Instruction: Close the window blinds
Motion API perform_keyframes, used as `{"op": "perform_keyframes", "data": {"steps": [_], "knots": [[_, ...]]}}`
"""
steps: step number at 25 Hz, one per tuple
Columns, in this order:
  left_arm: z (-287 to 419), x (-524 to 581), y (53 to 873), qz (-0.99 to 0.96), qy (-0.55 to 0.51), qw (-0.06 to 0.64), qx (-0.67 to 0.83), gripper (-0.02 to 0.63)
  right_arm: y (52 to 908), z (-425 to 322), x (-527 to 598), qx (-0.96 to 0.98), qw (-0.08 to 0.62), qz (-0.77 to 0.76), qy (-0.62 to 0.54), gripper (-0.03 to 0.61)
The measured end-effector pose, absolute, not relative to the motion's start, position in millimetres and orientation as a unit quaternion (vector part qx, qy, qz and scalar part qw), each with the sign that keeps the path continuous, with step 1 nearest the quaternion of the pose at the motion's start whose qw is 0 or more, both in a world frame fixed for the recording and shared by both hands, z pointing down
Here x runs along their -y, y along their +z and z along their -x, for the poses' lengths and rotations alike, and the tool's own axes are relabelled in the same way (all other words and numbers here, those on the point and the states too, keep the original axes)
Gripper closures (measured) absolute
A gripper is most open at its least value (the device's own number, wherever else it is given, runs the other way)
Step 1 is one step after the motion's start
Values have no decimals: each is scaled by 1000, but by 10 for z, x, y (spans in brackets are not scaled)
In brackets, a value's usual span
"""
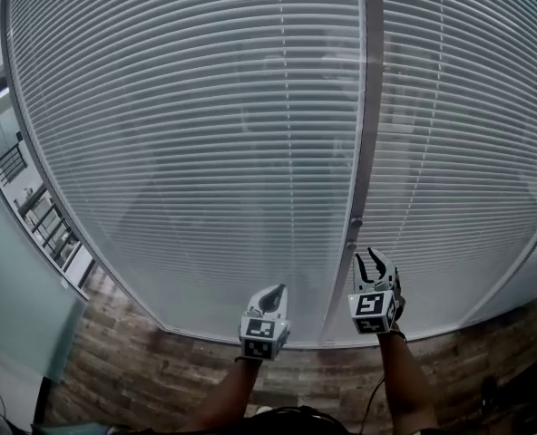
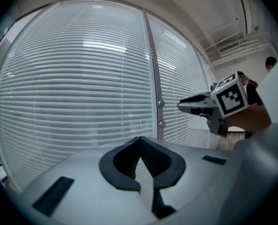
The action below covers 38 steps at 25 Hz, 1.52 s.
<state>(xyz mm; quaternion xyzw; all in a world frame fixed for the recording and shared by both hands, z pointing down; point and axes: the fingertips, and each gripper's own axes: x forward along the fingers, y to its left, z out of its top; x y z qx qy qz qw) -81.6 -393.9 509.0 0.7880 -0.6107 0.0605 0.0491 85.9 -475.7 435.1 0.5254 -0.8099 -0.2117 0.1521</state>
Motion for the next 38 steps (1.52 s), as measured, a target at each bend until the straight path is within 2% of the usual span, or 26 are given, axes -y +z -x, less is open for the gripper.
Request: {"op": "perform_keyframes", "data": {"steps": [1,3,4,11,22,33,38], "knots": [[797,3936,5082,-787,56,51,612,612,4396,-892,4732,819,125,-533,-171,469],[771,3926,5074,-785,58,43,615,612,4502,-944,4671,826,85,-546,-114,564],[762,3912,5079,-783,62,35,618,612,4562,-963,4617,827,73,-549,-95,575],[721,3741,4991,-766,59,17,640,612,4723,-946,4142,837,39,-545,-27,575],[820,3386,4836,-759,31,19,650,612,4978,-730,3623,840,59,-538,-31,575],[1228,1965,5105,-780,53,21,623,612,5038,-239,2254,837,51,-544,-21,575],[1355,1323,5340,-788,54,28,613,612,5305,-89,1533,827,77,-555,-39,575]]}}
